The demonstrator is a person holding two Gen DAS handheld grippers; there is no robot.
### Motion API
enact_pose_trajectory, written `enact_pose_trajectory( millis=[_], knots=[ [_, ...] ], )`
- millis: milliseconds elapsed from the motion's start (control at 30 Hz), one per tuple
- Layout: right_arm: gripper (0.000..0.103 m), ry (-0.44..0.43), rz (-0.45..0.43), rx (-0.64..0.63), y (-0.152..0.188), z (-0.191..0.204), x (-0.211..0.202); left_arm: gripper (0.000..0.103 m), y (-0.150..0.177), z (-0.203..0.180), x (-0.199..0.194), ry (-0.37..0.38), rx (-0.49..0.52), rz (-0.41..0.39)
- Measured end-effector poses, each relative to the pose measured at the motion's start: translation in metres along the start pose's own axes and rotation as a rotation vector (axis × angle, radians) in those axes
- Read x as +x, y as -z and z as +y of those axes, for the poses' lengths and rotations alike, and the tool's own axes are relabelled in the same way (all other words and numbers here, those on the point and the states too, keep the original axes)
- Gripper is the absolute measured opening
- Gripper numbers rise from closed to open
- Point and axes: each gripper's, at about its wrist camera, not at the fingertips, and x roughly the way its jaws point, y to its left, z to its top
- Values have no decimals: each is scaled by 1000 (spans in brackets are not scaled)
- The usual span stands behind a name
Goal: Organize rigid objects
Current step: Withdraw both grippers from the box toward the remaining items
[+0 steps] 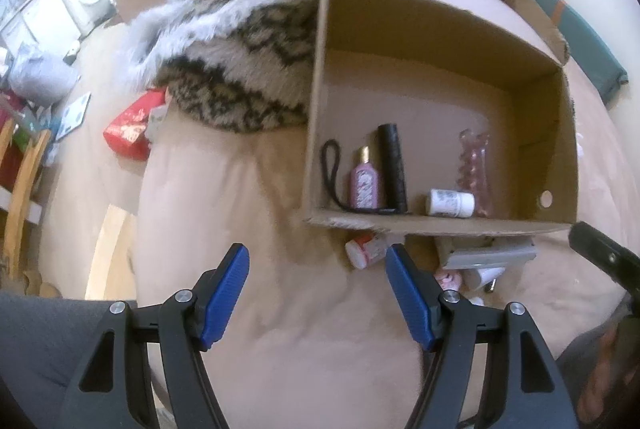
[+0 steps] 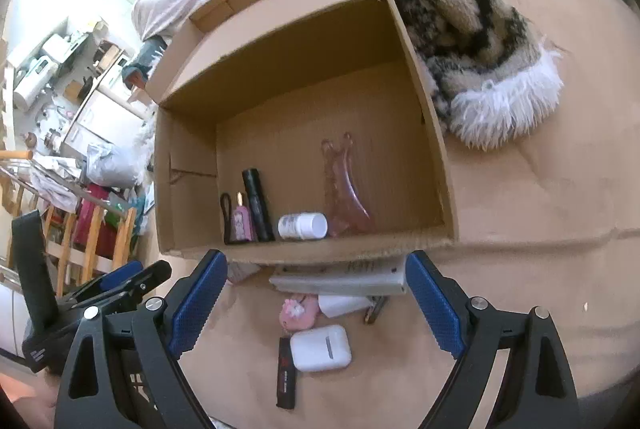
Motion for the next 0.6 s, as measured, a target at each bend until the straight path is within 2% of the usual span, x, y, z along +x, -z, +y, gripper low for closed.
enact_pose_trajectory(
  millis=[167, 333, 600],
  knots=[
    [96, 1, 26, 29, 9, -5, 4, 68, 9, 10, 10, -3, -18, 6],
    [96, 4, 62, 60, 11, -10, 14, 68, 15, 19, 25, 27, -60, 62],
    [96, 39, 121, 101, 14, -18, 32, 68, 8, 1, 52, 34, -90, 131]
  ],
)
